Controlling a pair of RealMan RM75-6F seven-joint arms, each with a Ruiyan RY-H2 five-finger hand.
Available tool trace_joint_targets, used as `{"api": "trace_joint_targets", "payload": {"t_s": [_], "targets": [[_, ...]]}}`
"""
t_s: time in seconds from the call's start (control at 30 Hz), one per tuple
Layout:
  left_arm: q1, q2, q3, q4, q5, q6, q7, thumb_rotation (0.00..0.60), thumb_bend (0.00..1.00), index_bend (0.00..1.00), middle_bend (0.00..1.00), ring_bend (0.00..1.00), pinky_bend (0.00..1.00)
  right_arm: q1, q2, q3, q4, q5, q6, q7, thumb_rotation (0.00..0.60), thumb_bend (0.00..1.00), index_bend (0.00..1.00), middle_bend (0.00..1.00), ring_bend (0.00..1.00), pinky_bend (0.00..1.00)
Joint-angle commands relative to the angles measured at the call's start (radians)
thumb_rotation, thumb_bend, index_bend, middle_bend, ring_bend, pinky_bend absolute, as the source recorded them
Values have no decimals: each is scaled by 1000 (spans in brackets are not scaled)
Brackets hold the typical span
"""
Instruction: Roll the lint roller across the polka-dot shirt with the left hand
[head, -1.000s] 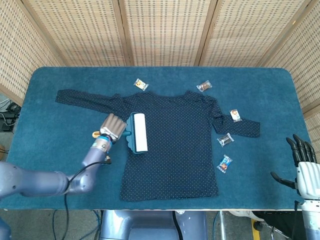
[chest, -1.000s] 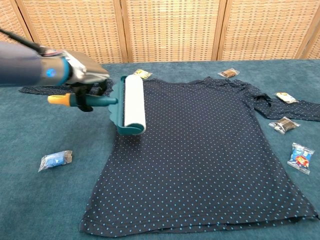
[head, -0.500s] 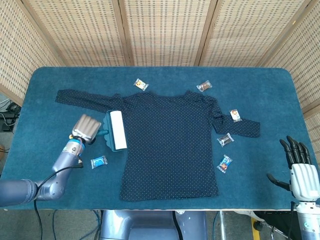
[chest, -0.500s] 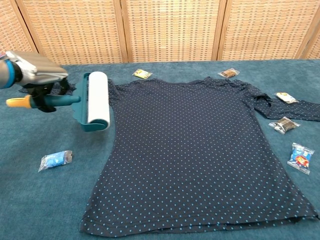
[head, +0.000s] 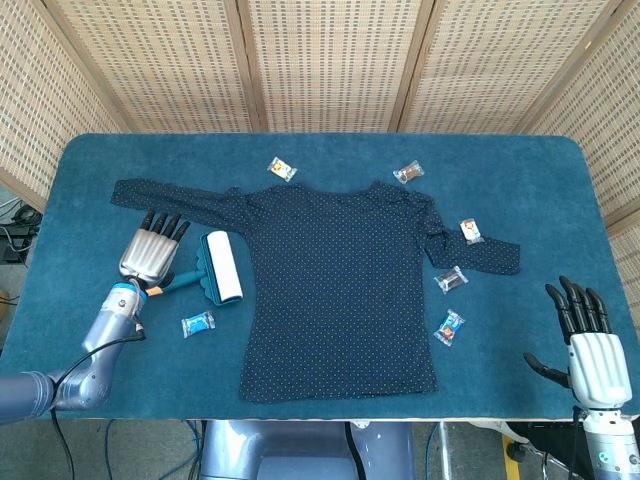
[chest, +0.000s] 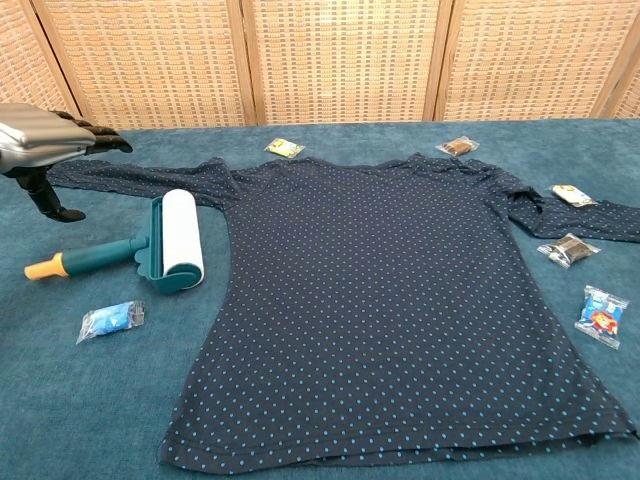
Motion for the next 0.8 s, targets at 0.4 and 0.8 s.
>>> {"api": "trace_joint_targets", "payload": {"t_s": [0.4,0.8], "targets": [[335,41,11,-99,463,373,-393,600,273,0,0,0,0,-1,9,5,-7,19,-9,-15,600,76,0,0,0,0],[584,-28,88,-28,692,607,-505,600,13,0,0,0,0,-5,16,10,-17,30,-6,-37,600,76,0,0,0,0]]}}
